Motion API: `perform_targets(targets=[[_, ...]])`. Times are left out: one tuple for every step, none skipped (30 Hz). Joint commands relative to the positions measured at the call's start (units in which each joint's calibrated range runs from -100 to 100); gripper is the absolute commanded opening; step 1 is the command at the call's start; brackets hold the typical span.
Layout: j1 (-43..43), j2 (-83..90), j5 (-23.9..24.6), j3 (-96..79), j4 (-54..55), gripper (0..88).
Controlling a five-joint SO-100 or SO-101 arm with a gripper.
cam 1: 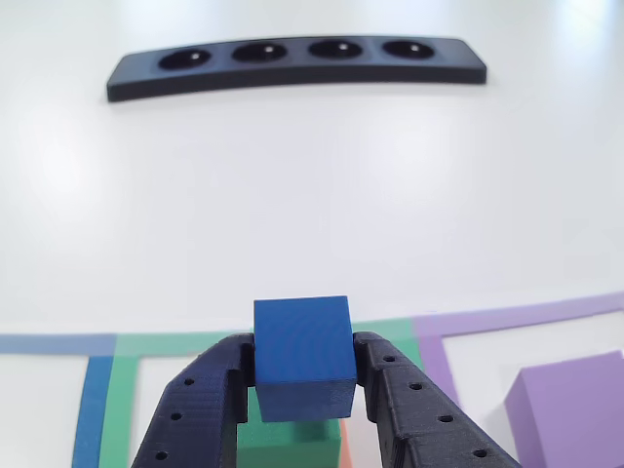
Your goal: Tower of hanoi
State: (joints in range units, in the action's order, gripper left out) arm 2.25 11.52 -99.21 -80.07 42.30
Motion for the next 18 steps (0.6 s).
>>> perform_targets(targets=[[-1.5,-0.5,-0.8,3.2,1.6,4.2],[-1.5,-0.6,-0.8,3.3,1.6,4.2],[-1.6,-0.7,-0.8,3.3,1.6,4.2],[-1.7,-0.9,-0.8,3.3,1.6,4.3],[-1.8,-1.1,-0.8,3.2,1.9,4.3],[-1.9,-1.3,-0.8,3.1,2.2,4.3],[-2.0,-1.6,-0.8,3.0,2.5,4.3],[-2.0,-1.8,-0.8,3.0,2.7,4.3],[-2.0,-2.1,-0.8,3.0,2.7,4.4],[-2.0,-2.4,-0.8,3.2,3.0,4.4],[-1.9,-2.8,-0.8,3.2,3.2,4.4],[-1.9,-3.1,-0.8,3.3,3.4,4.4],[-1.8,-3.4,-0.8,3.5,3.5,4.4],[-1.8,-3.6,-0.8,3.7,3.5,4.4],[-1.7,-3.8,-0.8,3.8,3.5,4.4],[-1.7,-3.9,-0.8,3.8,3.5,4.4],[-1.7,-4.1,-0.8,3.8,3.5,4.4],[-1.7,-4.2,-0.8,3.9,3.6,4.7]])
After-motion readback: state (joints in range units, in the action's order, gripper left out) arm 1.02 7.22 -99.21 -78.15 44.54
